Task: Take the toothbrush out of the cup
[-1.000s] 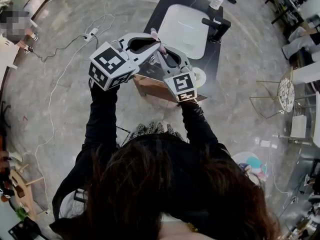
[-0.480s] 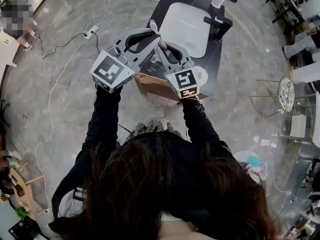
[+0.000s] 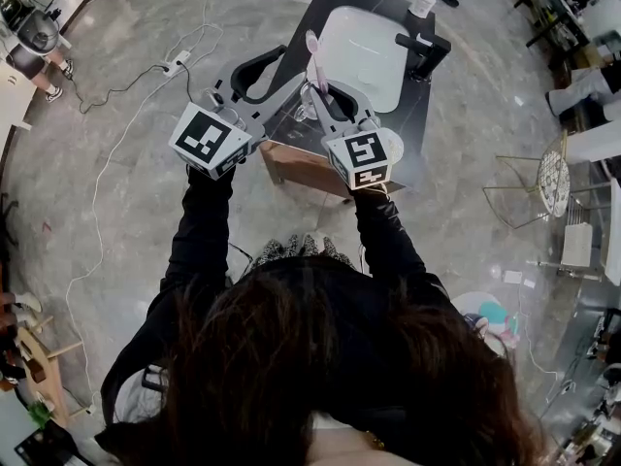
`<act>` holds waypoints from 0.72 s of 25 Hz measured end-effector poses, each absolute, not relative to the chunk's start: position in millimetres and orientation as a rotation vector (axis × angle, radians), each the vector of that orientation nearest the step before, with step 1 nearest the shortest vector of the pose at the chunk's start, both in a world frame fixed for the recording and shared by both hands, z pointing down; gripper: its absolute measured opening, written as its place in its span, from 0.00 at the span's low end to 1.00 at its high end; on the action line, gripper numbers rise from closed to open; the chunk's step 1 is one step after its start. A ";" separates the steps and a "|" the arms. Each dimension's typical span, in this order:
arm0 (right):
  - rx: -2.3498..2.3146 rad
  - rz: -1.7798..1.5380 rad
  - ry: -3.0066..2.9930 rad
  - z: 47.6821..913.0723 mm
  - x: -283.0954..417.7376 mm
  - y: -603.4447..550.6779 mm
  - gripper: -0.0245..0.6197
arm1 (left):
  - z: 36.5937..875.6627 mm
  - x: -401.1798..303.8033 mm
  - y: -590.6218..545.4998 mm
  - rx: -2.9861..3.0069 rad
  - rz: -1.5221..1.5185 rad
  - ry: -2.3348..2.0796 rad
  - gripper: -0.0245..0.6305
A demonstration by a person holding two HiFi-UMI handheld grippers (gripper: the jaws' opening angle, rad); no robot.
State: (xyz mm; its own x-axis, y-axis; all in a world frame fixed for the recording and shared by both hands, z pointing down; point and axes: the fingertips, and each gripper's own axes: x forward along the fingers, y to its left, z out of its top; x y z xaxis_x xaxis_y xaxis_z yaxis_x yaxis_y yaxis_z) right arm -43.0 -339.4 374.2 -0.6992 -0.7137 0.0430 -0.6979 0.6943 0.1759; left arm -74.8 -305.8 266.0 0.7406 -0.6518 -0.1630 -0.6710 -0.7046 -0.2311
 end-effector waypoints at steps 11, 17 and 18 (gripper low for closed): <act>1.313 -0.195 -2.857 334.8 -19.8 -342.1 0.14 | 321.2 -93.8 -333.9 -2.648 0.080 1.312 0.11; 1.346 -0.185 -2.849 336.5 -13.9 -342.5 0.14 | 328.1 -92.1 -336.1 -2.630 0.062 1.348 0.06; 1.351 -0.181 -2.848 337.2 -12.7 -342.4 0.14 | 329.4 -91.2 -336.5 -2.627 0.050 1.354 0.05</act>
State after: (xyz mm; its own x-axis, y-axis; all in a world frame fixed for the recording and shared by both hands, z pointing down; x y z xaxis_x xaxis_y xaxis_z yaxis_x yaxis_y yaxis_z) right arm -12.7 -342.4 337.2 -0.6340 -0.7707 -0.0635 -0.7725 0.6276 0.0968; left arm -91.2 -336.5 329.4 0.5832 -0.8042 -0.1146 -0.8105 -0.5666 -0.1487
